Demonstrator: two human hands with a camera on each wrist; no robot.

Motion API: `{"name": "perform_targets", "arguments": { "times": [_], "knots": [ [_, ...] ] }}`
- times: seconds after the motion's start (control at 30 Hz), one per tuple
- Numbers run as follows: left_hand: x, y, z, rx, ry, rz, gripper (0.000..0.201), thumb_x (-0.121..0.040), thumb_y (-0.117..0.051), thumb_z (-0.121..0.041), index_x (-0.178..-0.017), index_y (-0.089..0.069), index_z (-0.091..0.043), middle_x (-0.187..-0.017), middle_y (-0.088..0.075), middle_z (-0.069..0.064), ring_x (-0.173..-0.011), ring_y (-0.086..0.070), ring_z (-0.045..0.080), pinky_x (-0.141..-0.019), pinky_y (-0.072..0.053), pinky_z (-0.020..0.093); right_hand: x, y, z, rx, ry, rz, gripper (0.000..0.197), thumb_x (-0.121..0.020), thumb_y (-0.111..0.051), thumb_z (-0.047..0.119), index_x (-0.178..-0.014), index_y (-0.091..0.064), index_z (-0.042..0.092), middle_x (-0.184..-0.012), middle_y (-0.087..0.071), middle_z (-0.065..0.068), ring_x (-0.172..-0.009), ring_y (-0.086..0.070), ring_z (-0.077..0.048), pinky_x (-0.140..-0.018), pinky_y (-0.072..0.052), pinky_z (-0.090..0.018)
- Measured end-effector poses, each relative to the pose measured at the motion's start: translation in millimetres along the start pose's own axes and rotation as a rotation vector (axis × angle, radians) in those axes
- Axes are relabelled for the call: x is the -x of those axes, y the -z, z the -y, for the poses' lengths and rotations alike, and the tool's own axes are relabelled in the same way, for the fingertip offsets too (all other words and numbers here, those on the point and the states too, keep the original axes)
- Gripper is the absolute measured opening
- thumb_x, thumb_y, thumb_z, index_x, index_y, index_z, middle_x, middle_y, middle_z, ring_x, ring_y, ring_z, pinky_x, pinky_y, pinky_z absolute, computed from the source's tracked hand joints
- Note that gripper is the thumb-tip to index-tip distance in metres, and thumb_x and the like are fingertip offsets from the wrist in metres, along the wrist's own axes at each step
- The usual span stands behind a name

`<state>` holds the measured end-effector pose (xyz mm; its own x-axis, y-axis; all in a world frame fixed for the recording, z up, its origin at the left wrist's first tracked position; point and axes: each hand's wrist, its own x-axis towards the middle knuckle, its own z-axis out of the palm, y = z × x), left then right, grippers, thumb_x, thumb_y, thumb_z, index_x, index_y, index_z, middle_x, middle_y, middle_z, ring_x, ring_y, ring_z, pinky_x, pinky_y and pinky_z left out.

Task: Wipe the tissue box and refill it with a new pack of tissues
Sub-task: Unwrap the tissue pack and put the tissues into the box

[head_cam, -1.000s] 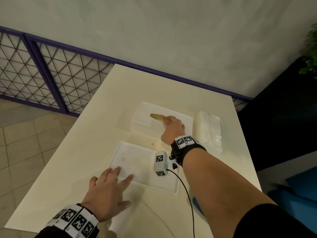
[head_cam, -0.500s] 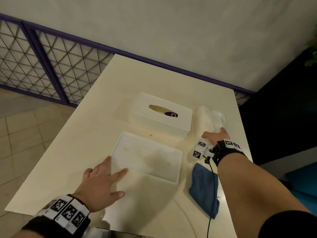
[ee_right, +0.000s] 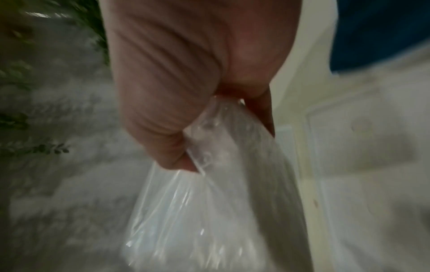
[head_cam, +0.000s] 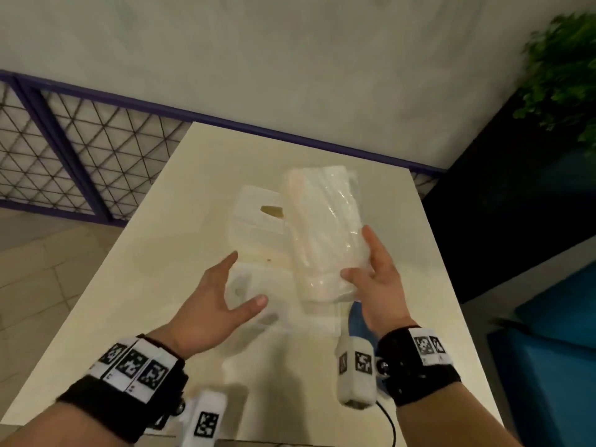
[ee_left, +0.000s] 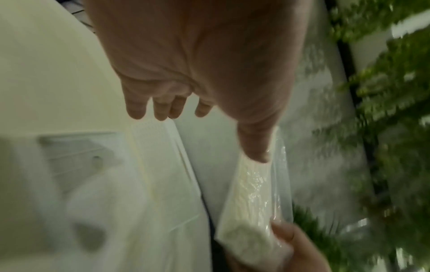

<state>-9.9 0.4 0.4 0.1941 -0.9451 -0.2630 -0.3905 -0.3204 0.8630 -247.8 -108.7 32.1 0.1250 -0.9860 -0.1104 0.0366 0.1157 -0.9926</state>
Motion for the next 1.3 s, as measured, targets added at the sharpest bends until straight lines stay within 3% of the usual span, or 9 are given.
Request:
{"name": "perform_targets", "arguments": {
  "times": [0.13, 0.27, 0.4, 0.6, 0.7, 0.8, 0.97, 1.1, 1.3],
  "knots": [
    [-4.4, 30.4, -22.2, 0.746, -0.092, 0.086, 0.124, -0.05, -0.086, -0.059, -0.15, -0.02, -0.027, -0.149, -0.042, 0.01, -0.135, -0.044, 0.029, -0.108, -0.038, 0.05, 23.1, -66.5, 3.6, -0.254, -0.224, 0.461, 0.071, -0.069, -0.061, -0.005, -0.129, -0.055, 0.035, -0.132, -0.062, 0.003, -0.121, -0.057, -0.022, -0.106, -0.044, -0.042],
    [18.7, 64.2, -15.5, 0.902, -0.126, 0.101, 0.101, -0.065, -0.084, -0.027, -0.148, -0.025, -0.021, -0.143, -0.042, 0.028, -0.125, -0.049, 0.046, -0.097, -0.042, 0.066, 33.6, -112.3, 1.8, 0.409, -0.174, 0.813, 0.075, -0.076, -0.074, 0.029, -0.137, -0.037, 0.052, -0.145, -0.044, 0.013, -0.129, -0.046, -0.014, -0.104, -0.04, -0.029],
    [51.7, 97.5, 7.6, 0.253, -0.225, -0.199, 0.122, -0.048, -0.084, -0.041, -0.146, -0.012, -0.051, -0.148, -0.033, -0.015, -0.131, -0.042, 0.008, -0.105, -0.041, 0.037, 24.0, -126.0, -4.3, 0.675, -0.138, 0.748, 0.071, -0.079, -0.074, 0.024, -0.14, -0.042, 0.041, -0.144, -0.041, 0.009, -0.123, -0.051, -0.012, -0.092, -0.045, -0.025],
    [82.6, 108.5, 60.0, -0.915, 0.016, 0.017, 0.136, -0.037, -0.071, -0.08, -0.139, 0.017, -0.059, -0.156, -0.009, -0.001, -0.142, -0.016, 0.023, -0.117, -0.009, 0.049, 23.3, -136.5, -24.9, 0.724, -0.174, 0.581, 0.043, -0.084, -0.065, 0.012, -0.126, -0.059, 0.02, -0.119, -0.061, -0.001, -0.099, -0.059, -0.016, -0.087, -0.05, -0.03],
    [81.5, 96.3, 89.5, -0.887, 0.137, 0.214, 0.137, -0.024, -0.036, -0.102, -0.144, 0.011, -0.054, -0.158, 0.024, -0.004, -0.146, 0.021, 0.02, -0.114, 0.016, 0.054, 34.1, -151.5, -36.6, 0.759, -0.165, 0.713, 0.04, -0.087, -0.063, 0.01, -0.125, -0.06, 0.02, -0.116, -0.062, 0.002, -0.091, -0.059, -0.014, -0.078, -0.05, -0.025],
    [73.8, 82.0, 112.5, -0.846, 0.172, 0.238, 0.122, -0.038, -0.014, -0.101, -0.147, 0.009, -0.05, -0.16, 0.02, -0.004, -0.147, 0.019, 0.022, -0.115, 0.012, 0.055, 40.3, -168.9, -50.0, 0.924, -0.033, 0.851, 0.042, -0.089, -0.056, 0.008, -0.128, -0.058, 0.022, -0.128, -0.061, 0.001, -0.105, -0.058, -0.013, -0.089, -0.046, -0.022],
    [67.5, 71.0, 125.3, -0.876, 0.176, 0.117, 0.109, -0.072, -0.04, -0.083, -0.15, 0.017, -0.032, -0.161, 0.014, -0.007, -0.148, 0.014, 0.019, -0.116, 0.007, 0.054, 46.5, -197.7, -62.8, 1.158, 0.199, 1.091, 0.053, -0.091, -0.054, 0.014, -0.141, -0.043, 0.026, -0.151, -0.038, 0.0, -0.134, -0.043, -0.018, -0.109, -0.032, -0.026],
    [67.0, 68.2, 125.5, -0.895, 0.169, 0.107, 0.114, -0.07, -0.045, -0.083, -0.15, 0.017, -0.029, -0.161, 0.015, -0.006, -0.148, 0.015, 0.018, -0.115, 0.009, 0.054, 51.4, -209.8, -74.0, 1.362, 0.264, 1.165, 0.054, -0.092, -0.056, 0.036, -0.142, -0.038, 0.026, -0.147, -0.031, 0.002, -0.12, -0.055, -0.026, -0.101, -0.044, -0.036],
    [66.4, 68.1, 127.7, -0.867, 0.153, 0.078, 0.115, -0.069, -0.045, -0.084, -0.15, 0.015, -0.03, -0.161, 0.014, -0.007, -0.148, 0.015, 0.017, -0.116, 0.009, 0.054, 50.2, -213.8, -71.6, 1.363, 0.218, 1.122, 0.038, -0.094, -0.046, 0.048, -0.118, -0.046, 0.018, -0.116, -0.056, -0.006, -0.098, -0.059, -0.026, -0.08, -0.043, -0.034]
  ]
}}
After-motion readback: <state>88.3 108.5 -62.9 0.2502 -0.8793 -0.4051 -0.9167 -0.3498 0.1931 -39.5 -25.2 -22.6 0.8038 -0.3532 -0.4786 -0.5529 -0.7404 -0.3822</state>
